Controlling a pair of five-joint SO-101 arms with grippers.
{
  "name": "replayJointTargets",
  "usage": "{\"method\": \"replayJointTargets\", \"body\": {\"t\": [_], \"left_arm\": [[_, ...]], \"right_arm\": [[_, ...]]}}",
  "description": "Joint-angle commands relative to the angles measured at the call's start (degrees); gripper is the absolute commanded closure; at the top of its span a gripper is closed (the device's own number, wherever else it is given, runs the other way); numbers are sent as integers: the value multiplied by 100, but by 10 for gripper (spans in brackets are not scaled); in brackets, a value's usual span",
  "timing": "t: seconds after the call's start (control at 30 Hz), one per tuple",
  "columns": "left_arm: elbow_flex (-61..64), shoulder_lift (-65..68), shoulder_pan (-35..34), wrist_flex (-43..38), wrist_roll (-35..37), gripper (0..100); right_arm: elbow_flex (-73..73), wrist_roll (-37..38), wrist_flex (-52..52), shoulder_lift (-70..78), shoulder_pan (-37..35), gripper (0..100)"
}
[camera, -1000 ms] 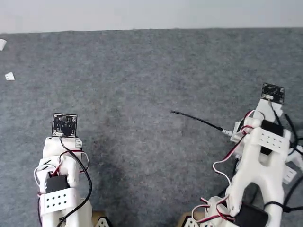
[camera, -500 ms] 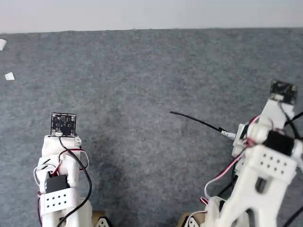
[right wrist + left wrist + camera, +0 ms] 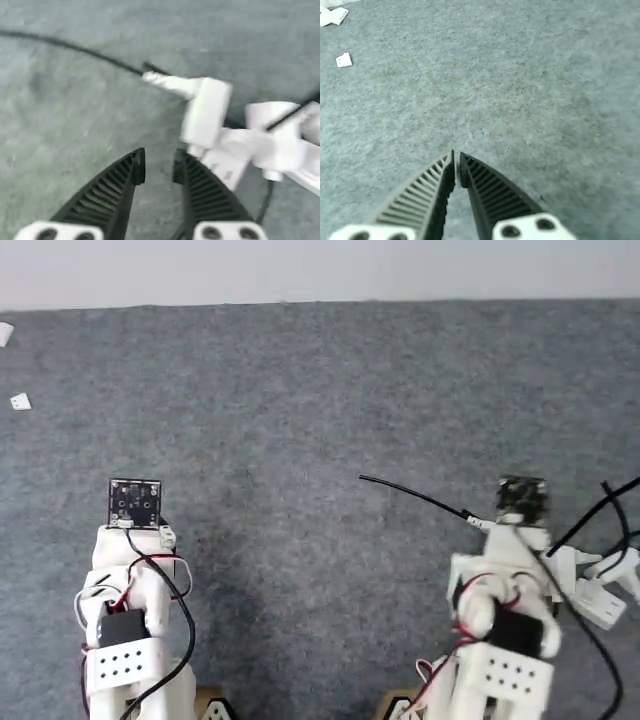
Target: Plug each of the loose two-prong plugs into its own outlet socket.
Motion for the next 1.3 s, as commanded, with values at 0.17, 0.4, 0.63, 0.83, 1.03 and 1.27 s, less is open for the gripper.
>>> {"method": "replayJointTargets", "body": {"t": [0.17, 0.4, 0.63, 0.83, 1.03, 1.27], "left_arm": [[-75, -308, 62, 211, 211, 986], [602, -2576, 114, 1301, 193, 986], [708, -3446, 62, 2725, 176, 985], [708, -3341, -229, 3499, 202, 986], [690, -3358, -352, 4281, 176, 986], [708, -3358, -343, 4202, 176, 986]], "right_arm": [[1196, 70, -22, -1059, -1174, 855], [1846, 35, 919, -2167, -1209, 855], [2040, 70, 1147, -2765, -1165, 854], [2040, 79, 1130, -2730, -1165, 854], [2040, 79, 1130, -2730, -1174, 854], [2040, 79, 1130, -2730, -1182, 854]]}}
